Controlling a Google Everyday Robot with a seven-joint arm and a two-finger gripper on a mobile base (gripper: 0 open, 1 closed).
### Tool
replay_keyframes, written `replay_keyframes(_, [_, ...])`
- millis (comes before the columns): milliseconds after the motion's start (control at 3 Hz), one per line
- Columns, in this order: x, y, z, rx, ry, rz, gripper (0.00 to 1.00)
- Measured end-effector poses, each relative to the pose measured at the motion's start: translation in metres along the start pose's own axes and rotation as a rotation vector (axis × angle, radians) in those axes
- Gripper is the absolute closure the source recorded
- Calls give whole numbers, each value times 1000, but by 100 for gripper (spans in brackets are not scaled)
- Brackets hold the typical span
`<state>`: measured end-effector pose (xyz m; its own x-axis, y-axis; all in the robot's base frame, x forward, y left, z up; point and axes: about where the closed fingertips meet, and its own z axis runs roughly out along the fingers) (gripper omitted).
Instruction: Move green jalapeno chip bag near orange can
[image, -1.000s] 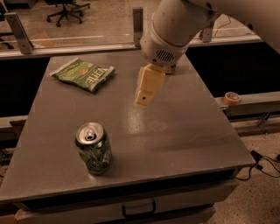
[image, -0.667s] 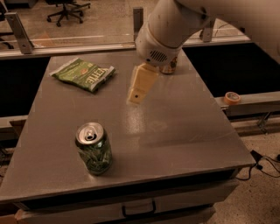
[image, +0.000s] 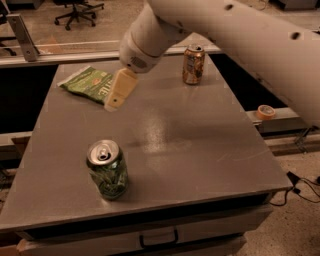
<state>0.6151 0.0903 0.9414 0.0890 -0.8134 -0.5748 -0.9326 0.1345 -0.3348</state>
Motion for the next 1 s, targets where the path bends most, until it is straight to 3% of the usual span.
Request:
replay_keyframes(667, [-18, -29, 90, -17, -78, 166, 0])
replay_keyframes(1000, [-6, -43, 128, -11, -94, 294, 0])
